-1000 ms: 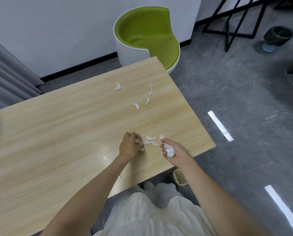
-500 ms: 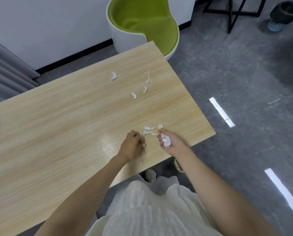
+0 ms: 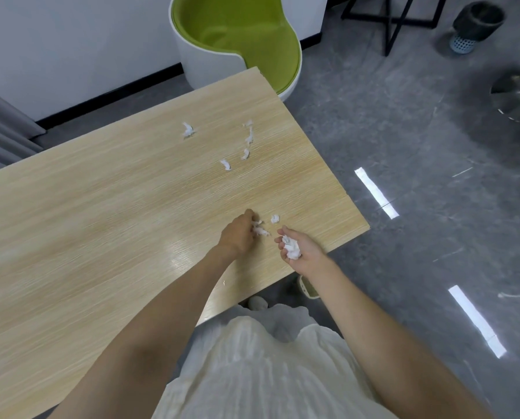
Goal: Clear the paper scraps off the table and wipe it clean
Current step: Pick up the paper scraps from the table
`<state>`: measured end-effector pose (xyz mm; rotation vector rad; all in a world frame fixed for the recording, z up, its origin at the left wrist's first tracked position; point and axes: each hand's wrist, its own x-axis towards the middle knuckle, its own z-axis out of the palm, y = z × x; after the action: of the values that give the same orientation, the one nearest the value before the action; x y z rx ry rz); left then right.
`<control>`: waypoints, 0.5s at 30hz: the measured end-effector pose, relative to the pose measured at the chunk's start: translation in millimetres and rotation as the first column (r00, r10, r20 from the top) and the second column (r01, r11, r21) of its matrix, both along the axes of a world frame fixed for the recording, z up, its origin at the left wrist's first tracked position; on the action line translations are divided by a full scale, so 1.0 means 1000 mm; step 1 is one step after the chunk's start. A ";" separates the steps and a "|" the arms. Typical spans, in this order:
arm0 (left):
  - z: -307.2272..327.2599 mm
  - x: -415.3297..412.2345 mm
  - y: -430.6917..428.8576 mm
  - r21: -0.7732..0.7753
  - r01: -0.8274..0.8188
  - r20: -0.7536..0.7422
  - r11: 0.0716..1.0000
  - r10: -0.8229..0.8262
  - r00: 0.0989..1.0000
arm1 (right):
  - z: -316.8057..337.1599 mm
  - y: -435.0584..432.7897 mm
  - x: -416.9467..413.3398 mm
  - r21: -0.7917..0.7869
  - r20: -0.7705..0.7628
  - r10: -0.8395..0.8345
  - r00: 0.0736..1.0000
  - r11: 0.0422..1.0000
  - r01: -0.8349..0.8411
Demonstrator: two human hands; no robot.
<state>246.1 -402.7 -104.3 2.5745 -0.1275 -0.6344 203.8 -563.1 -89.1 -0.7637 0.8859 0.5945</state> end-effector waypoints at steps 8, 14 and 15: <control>0.021 -0.003 0.015 -0.332 -0.278 -0.050 0.901 0.277 0.959 | 0.001 -0.003 0.002 0.026 -0.010 -0.064 0.998 0.998 0.064; 0.051 -0.016 -0.009 -0.434 -0.074 -0.004 0.898 0.080 0.997 | 0.009 0.021 0.009 0.123 0.010 0.014 1.000 0.992 -0.015; 0.050 -0.018 -0.013 -0.398 -0.039 0.008 0.917 0.046 0.999 | 0.008 0.024 0.010 0.143 0.011 0.012 1.000 0.990 -0.013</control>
<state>228.0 -415.3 -54.1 2.1828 -0.1849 -0.5087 213.8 -538.7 -81.1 -0.6425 0.8204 0.6575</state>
